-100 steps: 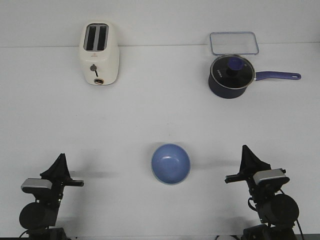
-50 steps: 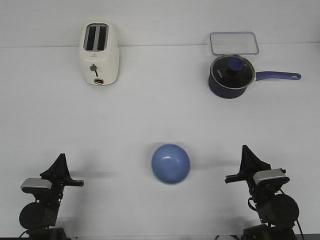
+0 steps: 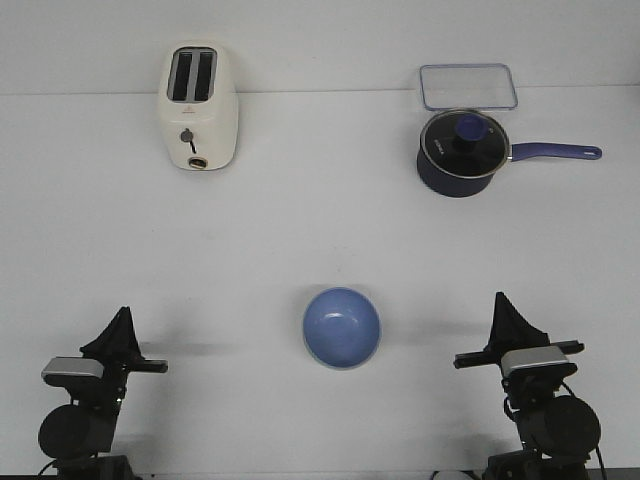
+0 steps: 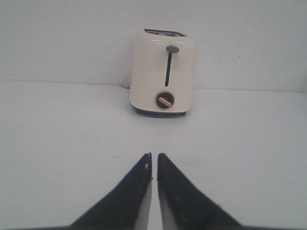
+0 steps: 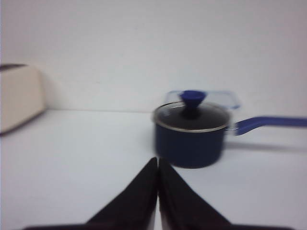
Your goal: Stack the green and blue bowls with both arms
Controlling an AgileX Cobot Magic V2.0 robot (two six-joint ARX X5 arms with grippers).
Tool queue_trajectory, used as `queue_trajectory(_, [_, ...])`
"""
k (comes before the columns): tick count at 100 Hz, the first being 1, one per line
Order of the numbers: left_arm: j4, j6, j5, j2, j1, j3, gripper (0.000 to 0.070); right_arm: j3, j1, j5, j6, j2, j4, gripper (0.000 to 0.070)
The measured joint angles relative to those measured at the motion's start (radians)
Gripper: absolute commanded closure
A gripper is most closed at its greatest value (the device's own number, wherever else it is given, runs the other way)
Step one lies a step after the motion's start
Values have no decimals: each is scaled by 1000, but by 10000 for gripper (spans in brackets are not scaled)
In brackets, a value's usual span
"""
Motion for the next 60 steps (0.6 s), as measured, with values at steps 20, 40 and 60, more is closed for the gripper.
queue_trajectory(20, [0, 0, 0, 0, 0, 0, 685, -159, -48, 0, -165, -108, -12, 700])
queue_trajectory(40, [1, -1, 0, 0, 0, 0, 685, -229, -48, -2, -220, -112, -25, 700])
queue_trajectory(60, [0, -2, 0, 0, 0, 0, 685, -229, -51, -1, -224, -113, 3, 700])
